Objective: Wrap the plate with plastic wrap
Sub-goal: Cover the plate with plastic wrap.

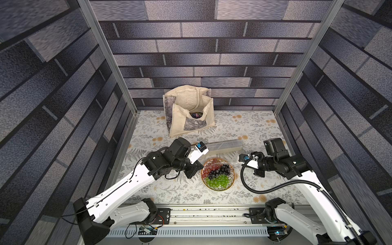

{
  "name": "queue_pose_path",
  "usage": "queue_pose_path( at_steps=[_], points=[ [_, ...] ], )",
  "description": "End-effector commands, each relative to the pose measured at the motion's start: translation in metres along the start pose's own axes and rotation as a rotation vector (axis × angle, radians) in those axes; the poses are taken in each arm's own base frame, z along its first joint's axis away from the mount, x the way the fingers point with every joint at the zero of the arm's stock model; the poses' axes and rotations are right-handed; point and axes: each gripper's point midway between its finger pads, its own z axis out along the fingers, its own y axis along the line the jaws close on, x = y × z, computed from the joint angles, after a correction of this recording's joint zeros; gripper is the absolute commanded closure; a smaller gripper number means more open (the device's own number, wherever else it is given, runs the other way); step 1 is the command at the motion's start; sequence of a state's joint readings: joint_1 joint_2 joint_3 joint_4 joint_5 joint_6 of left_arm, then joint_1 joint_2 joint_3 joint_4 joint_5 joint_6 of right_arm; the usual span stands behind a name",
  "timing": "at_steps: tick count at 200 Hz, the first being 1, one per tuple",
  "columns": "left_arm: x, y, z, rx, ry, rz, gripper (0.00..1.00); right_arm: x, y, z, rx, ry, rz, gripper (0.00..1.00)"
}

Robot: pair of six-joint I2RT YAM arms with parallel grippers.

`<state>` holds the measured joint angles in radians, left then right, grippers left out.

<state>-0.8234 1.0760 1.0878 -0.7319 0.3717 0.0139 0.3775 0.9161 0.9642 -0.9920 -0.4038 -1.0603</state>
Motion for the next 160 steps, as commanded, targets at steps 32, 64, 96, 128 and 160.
queue_pose_path(
  at_steps=[32,64,96,128,160],
  points=[
    [0.007,-0.012,-0.009,0.045,0.026,0.001,1.00,0.006,0.025,0.008,-0.135,0.091,-0.064,1.00],
    [0.009,-0.020,-0.014,0.082,0.024,0.010,1.00,0.006,0.038,0.010,-0.207,0.122,-0.100,1.00],
    [0.014,-0.024,-0.019,0.095,0.042,0.016,1.00,0.011,0.046,0.004,-0.248,0.182,-0.130,1.00],
    [0.016,-0.027,-0.026,0.105,0.037,0.015,1.00,0.005,0.045,-0.005,-0.240,0.176,-0.130,1.00],
    [0.021,-0.033,-0.021,0.149,0.056,-0.001,1.00,0.016,0.050,-0.006,-0.265,0.243,-0.145,1.00]
  ],
)
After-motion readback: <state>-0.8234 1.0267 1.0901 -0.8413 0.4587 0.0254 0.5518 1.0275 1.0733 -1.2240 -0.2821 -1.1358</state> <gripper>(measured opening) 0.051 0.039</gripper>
